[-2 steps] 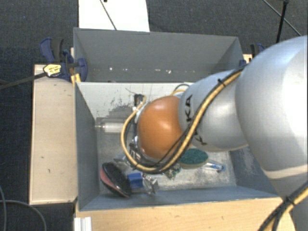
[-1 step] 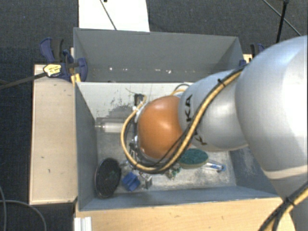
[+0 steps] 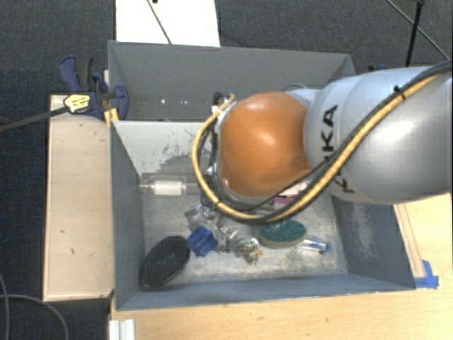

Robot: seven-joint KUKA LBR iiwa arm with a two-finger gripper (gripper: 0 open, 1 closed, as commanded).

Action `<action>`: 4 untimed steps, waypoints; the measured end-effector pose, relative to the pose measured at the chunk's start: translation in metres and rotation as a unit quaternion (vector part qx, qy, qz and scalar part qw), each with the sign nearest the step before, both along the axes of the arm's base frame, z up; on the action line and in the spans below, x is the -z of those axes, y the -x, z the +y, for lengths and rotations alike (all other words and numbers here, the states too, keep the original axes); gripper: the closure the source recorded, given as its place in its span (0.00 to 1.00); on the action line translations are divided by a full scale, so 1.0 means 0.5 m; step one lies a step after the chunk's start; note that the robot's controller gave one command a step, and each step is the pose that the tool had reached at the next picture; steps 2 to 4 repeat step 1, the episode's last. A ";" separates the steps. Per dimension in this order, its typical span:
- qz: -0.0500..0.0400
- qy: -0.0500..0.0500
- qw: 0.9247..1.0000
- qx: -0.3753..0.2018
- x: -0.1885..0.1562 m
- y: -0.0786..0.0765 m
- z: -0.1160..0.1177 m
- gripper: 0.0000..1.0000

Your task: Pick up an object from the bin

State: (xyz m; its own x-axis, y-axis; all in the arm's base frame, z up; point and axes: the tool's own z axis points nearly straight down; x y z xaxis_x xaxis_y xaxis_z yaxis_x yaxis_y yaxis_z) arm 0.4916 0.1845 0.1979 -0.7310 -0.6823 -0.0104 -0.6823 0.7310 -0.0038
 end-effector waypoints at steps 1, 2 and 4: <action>-0.001 0.000 1.000 0.005 -0.205 -0.021 -0.001 1.00; -0.001 0.000 1.000 0.005 -0.205 -0.021 -0.001 1.00; -0.001 0.000 1.000 0.005 -0.205 -0.021 -0.001 1.00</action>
Offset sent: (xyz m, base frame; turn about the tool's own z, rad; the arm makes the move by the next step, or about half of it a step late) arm 0.0080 -0.0013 0.0971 0.0062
